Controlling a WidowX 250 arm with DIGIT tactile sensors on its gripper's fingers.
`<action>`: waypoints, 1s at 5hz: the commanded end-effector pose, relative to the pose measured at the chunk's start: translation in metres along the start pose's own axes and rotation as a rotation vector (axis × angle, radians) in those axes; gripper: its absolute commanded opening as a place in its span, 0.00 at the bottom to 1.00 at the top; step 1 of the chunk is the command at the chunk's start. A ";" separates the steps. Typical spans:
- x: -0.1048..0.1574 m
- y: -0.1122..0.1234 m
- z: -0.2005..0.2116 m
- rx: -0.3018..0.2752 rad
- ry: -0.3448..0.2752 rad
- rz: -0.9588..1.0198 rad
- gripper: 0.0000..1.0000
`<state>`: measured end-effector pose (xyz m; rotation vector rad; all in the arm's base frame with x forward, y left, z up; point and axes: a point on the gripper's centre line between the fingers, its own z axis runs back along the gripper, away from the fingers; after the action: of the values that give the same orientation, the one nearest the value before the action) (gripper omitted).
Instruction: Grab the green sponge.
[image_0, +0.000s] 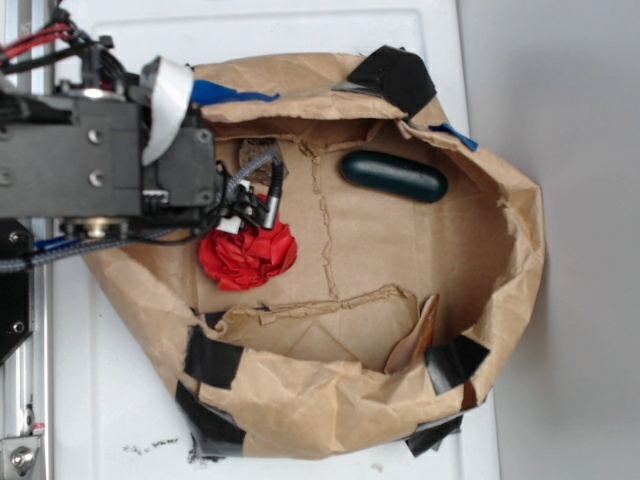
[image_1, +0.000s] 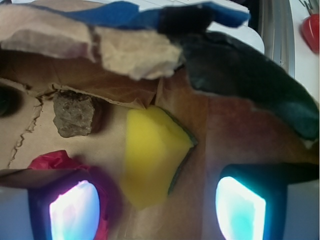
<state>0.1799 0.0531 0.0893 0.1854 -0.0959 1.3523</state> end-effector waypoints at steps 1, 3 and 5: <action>-0.002 0.013 -0.009 -0.019 -0.048 0.015 1.00; -0.006 0.019 -0.024 -0.015 -0.080 0.001 1.00; -0.001 0.021 -0.013 -0.041 -0.058 0.018 1.00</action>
<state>0.1659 0.0519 0.0732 0.1877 -0.1597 1.3297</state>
